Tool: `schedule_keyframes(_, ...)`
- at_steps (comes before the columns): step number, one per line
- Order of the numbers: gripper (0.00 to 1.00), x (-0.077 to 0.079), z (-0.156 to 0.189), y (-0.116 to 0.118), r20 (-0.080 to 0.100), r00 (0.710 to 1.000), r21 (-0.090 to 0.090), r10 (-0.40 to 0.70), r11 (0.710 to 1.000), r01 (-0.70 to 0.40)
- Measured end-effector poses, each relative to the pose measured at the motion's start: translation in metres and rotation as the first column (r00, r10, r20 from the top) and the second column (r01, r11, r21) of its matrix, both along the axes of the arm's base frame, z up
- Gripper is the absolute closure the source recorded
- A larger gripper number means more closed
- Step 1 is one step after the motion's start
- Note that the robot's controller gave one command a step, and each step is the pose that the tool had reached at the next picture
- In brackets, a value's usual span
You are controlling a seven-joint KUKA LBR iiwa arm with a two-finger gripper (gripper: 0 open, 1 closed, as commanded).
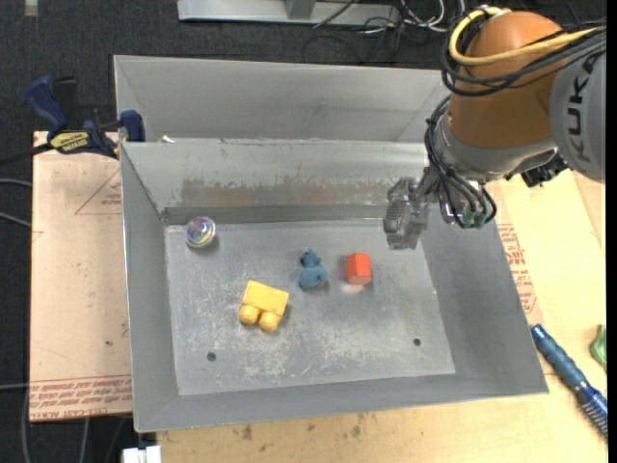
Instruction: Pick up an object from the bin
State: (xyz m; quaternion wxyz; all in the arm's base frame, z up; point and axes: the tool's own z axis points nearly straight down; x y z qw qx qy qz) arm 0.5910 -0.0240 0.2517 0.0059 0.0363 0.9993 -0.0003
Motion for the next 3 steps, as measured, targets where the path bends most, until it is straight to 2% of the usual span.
schedule_keyframes(1,0.0,-0.001,-0.005,0.001,-0.008,1.0,0.001,0.003,1.0,-0.002)
schedule_keyframes(2,0.0,0.037,-0.15,0.038,-0.016,0.994,0.003,0.11,0.994,-0.11)
schedule_keyframes(3,0.0,0.013,-0.183,-0.016,-0.013,0.959,0.001,0.283,0.959,-0.283)
